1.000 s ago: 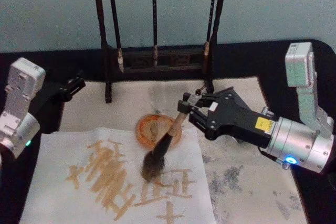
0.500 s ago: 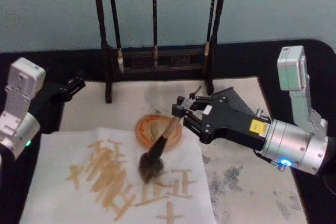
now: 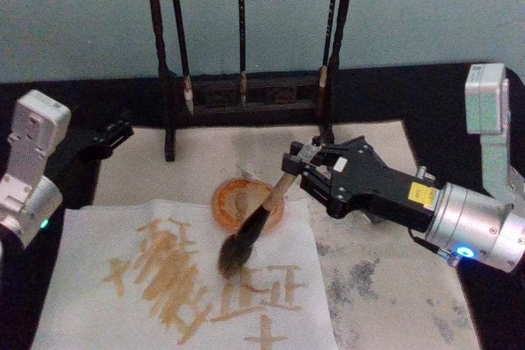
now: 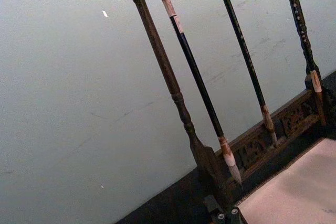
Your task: Pick up the brush from the inkstone, write on the paper, then place the brush back to its original position.
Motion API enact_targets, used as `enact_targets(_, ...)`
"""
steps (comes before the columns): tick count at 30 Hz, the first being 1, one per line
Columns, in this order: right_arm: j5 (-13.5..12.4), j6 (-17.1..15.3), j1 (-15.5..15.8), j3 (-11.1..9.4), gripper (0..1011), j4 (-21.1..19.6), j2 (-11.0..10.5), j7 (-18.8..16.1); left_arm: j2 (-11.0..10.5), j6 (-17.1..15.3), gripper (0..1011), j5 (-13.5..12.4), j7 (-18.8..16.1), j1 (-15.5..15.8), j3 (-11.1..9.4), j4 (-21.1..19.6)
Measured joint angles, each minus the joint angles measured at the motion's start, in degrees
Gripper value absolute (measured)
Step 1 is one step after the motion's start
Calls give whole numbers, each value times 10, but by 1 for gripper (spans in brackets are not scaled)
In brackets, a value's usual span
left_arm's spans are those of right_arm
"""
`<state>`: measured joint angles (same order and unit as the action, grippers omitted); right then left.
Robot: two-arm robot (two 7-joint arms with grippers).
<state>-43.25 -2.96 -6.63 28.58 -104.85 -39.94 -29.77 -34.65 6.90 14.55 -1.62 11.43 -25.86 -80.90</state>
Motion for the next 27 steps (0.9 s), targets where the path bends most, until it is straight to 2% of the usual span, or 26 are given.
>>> enact_targets(8,-16,6,10,-15,165,-8,4,-22,0,0,1000,0,0,0,0,0)
enact_targets(14,-22,13,12,-18,166,-10,6,-32,0,0,1002,0,0,0,0,0)
enact_targets(27,-2,11,-2,12,166,18,27,-46,0,0,1002,0,0,0,0,0)
